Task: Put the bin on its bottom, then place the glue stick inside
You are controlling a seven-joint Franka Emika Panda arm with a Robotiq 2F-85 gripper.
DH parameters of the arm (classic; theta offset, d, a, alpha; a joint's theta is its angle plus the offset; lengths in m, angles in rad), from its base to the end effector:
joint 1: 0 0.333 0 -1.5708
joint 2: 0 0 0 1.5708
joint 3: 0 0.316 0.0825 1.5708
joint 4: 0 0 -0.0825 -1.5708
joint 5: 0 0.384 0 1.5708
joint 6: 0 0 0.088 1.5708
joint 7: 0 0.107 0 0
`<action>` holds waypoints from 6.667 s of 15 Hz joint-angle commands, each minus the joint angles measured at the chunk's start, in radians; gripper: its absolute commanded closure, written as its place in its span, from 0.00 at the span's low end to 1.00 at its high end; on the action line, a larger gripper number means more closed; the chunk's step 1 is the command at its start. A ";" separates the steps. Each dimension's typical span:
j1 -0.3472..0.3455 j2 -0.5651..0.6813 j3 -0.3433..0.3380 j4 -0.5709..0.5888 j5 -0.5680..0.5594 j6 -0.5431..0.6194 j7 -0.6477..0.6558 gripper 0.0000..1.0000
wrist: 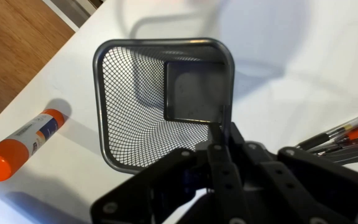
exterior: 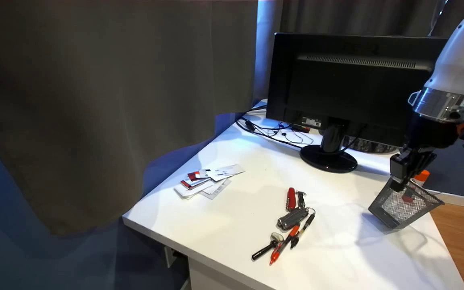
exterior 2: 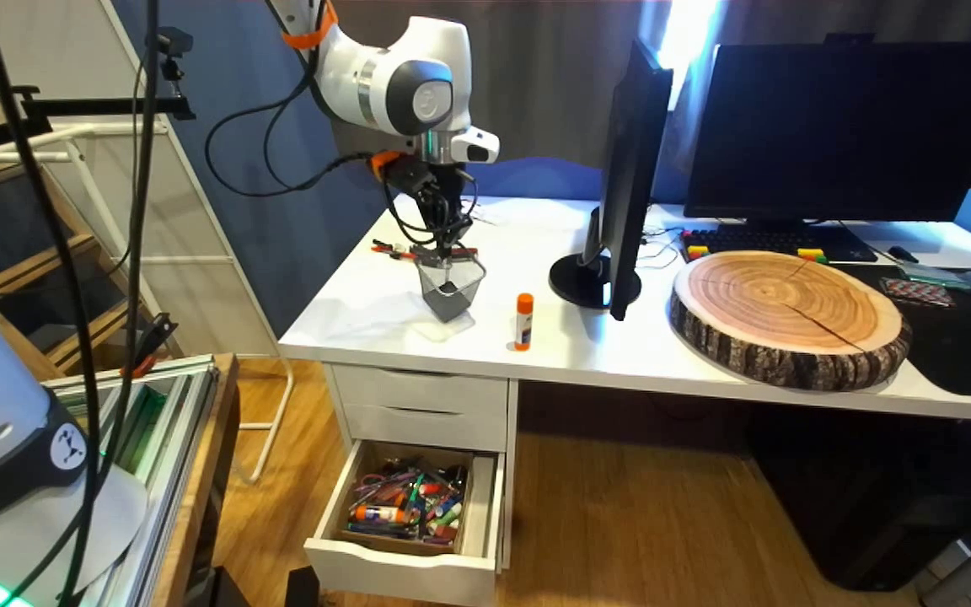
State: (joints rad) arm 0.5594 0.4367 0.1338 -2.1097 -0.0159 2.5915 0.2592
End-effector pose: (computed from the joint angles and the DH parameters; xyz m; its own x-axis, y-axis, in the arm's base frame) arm 0.4502 0.3739 0.2120 0.9073 0.4189 0.0353 0.4203 -0.9055 -0.0585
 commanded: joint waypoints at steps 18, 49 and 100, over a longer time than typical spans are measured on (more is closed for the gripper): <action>-0.176 -0.135 0.014 -0.034 0.007 -0.044 0.076 0.00; -0.195 0.089 -0.101 -0.007 -0.128 0.179 0.015 0.75; -0.129 0.023 0.100 -0.019 -0.090 0.084 -0.085 0.92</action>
State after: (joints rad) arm 0.4047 0.4397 0.2547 -2.1503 -0.0835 2.6579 0.1518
